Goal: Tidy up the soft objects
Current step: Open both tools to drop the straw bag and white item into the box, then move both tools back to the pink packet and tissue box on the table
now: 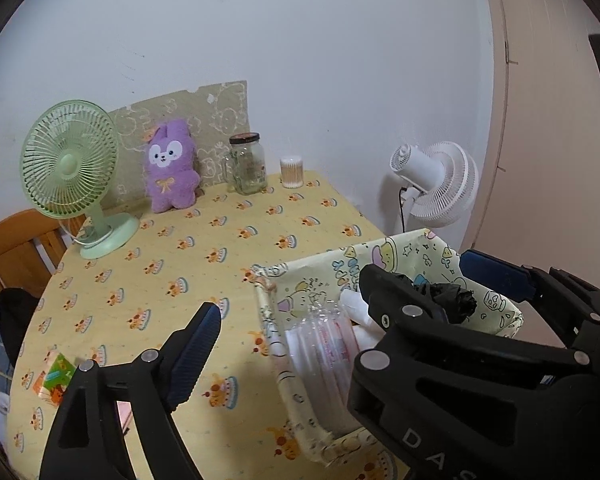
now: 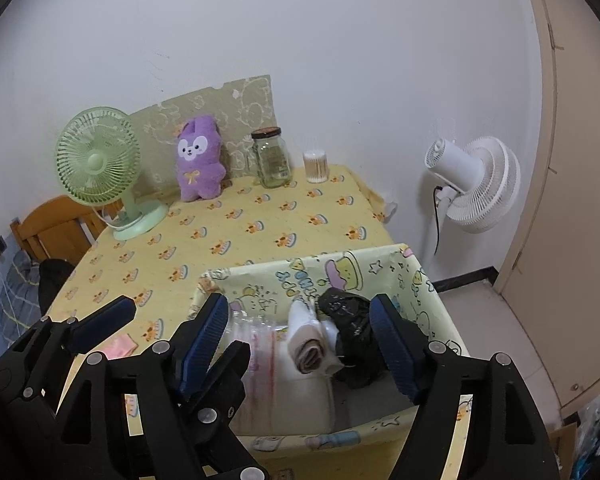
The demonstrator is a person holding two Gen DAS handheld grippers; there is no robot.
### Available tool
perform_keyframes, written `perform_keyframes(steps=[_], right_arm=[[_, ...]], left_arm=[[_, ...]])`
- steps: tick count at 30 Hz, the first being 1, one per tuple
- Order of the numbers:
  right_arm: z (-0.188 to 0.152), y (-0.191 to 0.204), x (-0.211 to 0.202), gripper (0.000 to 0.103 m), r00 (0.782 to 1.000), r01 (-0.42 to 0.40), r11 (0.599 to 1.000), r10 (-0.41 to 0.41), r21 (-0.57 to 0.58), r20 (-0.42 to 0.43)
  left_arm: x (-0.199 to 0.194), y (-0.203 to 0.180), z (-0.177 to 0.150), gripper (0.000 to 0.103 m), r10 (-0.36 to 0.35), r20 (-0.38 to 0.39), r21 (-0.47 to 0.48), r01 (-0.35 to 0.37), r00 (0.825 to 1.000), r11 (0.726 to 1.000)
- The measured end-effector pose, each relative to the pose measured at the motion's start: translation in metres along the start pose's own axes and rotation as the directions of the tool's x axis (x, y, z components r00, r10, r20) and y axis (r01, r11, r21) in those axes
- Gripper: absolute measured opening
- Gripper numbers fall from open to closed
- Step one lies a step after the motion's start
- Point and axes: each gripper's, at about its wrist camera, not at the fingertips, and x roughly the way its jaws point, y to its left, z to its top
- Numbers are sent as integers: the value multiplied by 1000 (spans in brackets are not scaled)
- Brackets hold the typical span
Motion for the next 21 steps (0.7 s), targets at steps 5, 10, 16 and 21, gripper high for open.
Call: perform_keyframes(steps=[5,10,16,21], right_arm=[[1,12,-8,77,1000,-11,1000,12,-14,7],[3,23,-17,78,1000,-12,1000,12,-26,21],[7,35,-30,84,999,-12,999,13,-33,45],[9,48,-38,89,998,-11,1000,13,-28,62]], left_arm=[[-12,9,0,89,1,11,-10,0,1000,1000],[-22,16,1,90,7,23,-6,-6,1000,1000],[-36,26,3,90,6,43,-7,-6,999,1000],[-46,36,3,93,24,61,-10,-23,998,1000]])
